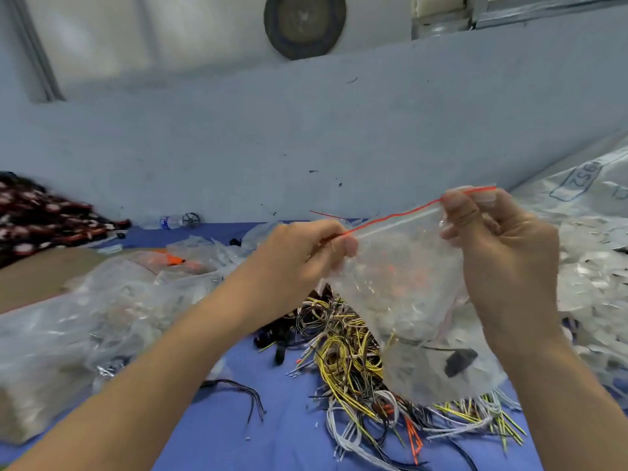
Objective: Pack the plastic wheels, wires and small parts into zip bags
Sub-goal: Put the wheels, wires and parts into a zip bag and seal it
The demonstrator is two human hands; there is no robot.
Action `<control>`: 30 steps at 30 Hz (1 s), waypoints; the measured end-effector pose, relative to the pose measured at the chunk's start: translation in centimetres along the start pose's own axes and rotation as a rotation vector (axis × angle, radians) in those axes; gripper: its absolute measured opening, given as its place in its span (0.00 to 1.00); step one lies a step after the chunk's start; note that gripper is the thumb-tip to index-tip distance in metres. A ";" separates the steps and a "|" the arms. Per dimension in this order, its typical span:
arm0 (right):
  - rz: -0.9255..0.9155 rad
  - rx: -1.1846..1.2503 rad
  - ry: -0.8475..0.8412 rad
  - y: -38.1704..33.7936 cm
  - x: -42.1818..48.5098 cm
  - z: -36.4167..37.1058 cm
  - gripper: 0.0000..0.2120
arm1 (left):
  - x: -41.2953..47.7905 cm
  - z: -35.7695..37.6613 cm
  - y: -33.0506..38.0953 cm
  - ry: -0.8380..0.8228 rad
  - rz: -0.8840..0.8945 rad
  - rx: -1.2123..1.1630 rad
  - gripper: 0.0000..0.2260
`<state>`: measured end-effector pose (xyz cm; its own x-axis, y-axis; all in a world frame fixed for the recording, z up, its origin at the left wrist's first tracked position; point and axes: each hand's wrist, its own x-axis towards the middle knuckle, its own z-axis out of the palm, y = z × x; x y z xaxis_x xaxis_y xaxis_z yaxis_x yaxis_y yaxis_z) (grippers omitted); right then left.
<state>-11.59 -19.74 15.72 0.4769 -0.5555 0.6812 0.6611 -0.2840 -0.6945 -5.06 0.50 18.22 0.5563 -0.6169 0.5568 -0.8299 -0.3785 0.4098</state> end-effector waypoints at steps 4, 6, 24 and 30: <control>0.021 0.057 -0.015 -2.0 1.2 3.3 0.08 | -0.9 -5.1 -0.3 0.087 -0.076 -0.077 0.08; 0.049 0.094 -0.046 -2.5 1.3 5.1 0.10 | -1.4 -7.4 -0.5 0.131 -0.115 -0.131 0.09; 0.274 0.050 -0.458 7.7 5.5 33.7 0.02 | -1.6 -19.7 -21.7 0.462 -0.642 0.041 0.10; 0.078 -0.005 -0.494 6.7 5.0 37.0 0.04 | -0.5 -23.0 -23.6 0.714 -0.560 -0.054 0.13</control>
<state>16.70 4.52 23.05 0.7430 -0.1393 0.6546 0.6102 -0.2608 -0.7481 15.25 25.62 24.92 0.7865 0.2288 0.5736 -0.4369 -0.4501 0.7788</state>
